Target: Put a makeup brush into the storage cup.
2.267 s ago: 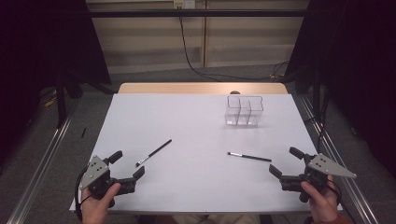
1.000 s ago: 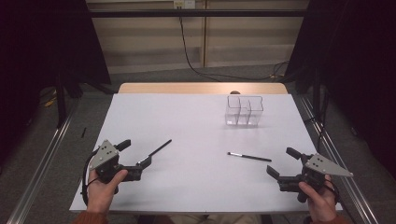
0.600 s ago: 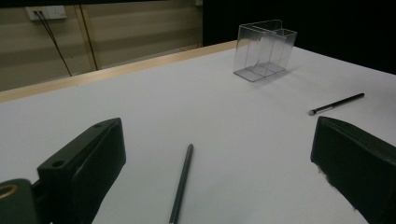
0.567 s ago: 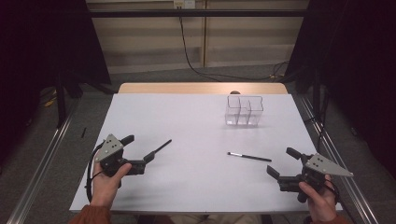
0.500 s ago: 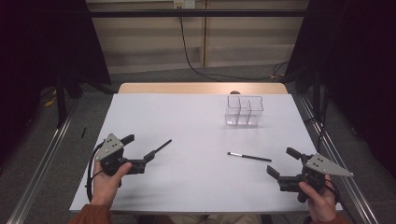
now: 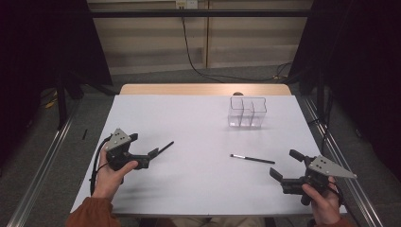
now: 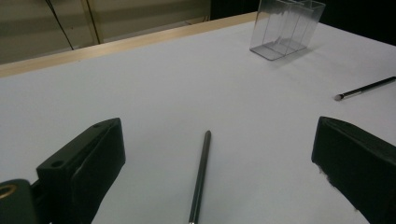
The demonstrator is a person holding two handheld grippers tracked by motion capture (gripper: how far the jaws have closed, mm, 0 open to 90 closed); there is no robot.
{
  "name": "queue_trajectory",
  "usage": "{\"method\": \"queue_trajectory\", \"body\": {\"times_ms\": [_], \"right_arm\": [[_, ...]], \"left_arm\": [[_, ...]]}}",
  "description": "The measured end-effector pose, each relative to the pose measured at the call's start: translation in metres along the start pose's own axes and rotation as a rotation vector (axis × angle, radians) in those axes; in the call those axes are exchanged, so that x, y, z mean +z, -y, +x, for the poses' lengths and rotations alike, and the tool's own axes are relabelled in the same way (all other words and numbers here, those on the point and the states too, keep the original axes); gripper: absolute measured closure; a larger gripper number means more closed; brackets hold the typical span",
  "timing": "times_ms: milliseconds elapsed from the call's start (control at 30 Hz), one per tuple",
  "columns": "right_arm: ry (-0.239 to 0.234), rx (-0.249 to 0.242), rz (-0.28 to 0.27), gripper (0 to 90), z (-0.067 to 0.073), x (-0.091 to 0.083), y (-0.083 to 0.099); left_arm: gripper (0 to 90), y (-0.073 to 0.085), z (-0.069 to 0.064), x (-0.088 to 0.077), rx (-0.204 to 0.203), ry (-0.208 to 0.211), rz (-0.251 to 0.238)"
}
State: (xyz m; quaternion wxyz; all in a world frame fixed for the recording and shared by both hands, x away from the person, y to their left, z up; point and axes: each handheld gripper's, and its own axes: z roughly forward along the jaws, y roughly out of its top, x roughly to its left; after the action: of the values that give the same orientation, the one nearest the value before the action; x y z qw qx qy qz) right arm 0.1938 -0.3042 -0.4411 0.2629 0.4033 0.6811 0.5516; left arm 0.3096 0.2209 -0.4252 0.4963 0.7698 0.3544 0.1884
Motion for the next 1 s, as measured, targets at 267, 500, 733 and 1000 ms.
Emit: {"method": "queue_trajectory", "body": {"times_ms": [267,500,733,1000], "right_arm": [[-0.001,-0.002,0.001,0.0,0.0,0.0,0.0],[-0.002,0.0,0.0,0.0,0.0,0.0,0.0],[-0.002,-0.005,0.002,0.0,0.0,0.0,0.0],[-0.008,-0.003,0.0,0.0,0.0,0.001,0.0]], "left_arm": [[3.2,-0.011,0.007,0.006,-0.002,-0.023,0.015],[2.4,-0.024,0.011,0.009,0.038,-0.013,0.084],[2.5,-0.029,0.012,0.015,0.098,-0.011,0.164],[3.3,-0.035,0.017,0.025,0.086,0.029,0.316]]}}
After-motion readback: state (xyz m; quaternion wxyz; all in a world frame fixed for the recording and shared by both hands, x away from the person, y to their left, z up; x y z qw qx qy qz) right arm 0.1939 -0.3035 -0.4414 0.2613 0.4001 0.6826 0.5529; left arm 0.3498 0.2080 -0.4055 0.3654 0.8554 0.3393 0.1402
